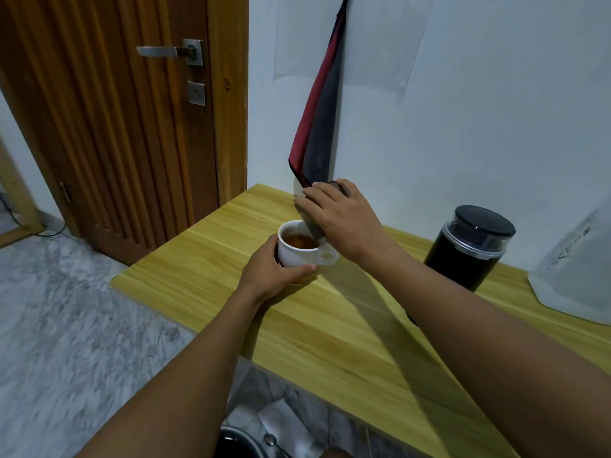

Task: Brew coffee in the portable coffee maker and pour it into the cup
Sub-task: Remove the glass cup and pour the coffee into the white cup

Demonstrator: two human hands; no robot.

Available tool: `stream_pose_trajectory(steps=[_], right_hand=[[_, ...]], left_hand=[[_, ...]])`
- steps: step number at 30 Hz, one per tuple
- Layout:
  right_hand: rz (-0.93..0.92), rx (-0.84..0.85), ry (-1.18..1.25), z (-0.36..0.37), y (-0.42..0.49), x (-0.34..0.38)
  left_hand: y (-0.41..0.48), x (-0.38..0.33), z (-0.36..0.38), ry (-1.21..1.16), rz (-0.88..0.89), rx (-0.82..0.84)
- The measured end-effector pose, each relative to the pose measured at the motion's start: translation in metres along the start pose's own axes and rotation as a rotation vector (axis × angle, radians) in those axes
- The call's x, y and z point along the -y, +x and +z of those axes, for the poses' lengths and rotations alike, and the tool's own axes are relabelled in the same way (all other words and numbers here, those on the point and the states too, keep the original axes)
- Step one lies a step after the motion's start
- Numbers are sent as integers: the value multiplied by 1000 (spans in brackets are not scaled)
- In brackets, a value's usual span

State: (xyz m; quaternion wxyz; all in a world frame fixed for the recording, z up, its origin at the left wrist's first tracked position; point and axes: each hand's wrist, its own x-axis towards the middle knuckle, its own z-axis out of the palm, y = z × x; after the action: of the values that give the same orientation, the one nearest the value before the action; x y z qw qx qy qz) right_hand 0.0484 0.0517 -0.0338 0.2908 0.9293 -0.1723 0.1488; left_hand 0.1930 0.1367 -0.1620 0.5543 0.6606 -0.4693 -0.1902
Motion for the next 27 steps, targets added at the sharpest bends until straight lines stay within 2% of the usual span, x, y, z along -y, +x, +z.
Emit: stream_pose_trajectory(steps=[14, 23, 27], right_hand=[[135, -3, 87, 7, -10, -7], [400, 42, 362, -11, -37, -5], [482, 33, 546, -23, -58, 0]], left_hand=[[0, 0, 0, 29, -8, 1], [-10, -13, -3, 23, -13, 11], [-18, -19, -4, 107, -51, -29]])
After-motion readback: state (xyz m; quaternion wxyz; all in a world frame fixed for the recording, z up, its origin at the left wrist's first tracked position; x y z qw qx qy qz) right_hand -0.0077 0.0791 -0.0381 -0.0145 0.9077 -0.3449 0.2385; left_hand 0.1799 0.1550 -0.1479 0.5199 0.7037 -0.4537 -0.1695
